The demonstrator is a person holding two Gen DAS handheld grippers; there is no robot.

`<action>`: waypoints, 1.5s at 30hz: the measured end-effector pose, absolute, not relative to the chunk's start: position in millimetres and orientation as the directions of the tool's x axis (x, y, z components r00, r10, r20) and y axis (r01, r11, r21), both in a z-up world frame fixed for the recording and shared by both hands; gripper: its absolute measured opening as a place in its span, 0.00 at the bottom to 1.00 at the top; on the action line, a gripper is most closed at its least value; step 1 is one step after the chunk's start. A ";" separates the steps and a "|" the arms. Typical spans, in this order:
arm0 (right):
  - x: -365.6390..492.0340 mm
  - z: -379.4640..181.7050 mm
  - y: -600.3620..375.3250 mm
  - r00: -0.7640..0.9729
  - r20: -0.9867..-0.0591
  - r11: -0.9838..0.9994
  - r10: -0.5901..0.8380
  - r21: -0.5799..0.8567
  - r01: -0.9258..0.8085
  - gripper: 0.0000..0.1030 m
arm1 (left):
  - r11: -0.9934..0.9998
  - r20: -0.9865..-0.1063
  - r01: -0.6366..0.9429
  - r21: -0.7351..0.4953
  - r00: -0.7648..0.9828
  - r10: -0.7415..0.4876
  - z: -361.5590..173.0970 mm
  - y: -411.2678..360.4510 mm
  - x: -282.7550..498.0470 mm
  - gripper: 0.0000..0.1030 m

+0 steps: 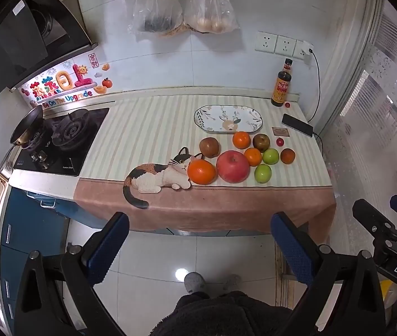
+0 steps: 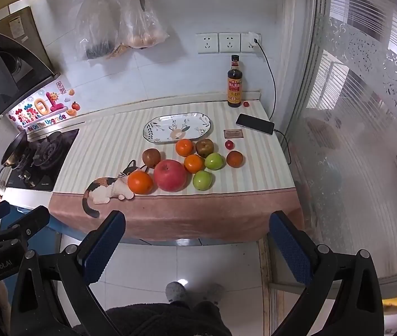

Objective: Organize fruits

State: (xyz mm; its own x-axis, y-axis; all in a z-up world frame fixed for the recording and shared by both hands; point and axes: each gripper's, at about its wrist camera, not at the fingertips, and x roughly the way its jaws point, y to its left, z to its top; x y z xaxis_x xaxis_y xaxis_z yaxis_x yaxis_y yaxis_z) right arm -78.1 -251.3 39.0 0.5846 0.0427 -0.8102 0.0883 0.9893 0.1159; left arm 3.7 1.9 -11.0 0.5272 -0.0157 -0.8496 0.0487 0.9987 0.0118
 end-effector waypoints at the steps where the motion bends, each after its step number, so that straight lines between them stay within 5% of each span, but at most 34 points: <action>1: -79.4 39.4 -250.7 0.585 -0.810 0.989 0.043 0.117 0.089 1.00 | 0.999 -0.850 0.050 0.010 0.527 -0.017 -12.7 2.2 4.1 1.00; 45: -87.5 40.3 -252.4 0.591 -0.806 0.989 0.032 0.111 0.097 1.00 | 0.998 -0.848 0.066 0.003 0.530 -0.033 -8.5 -8.0 -2.4 1.00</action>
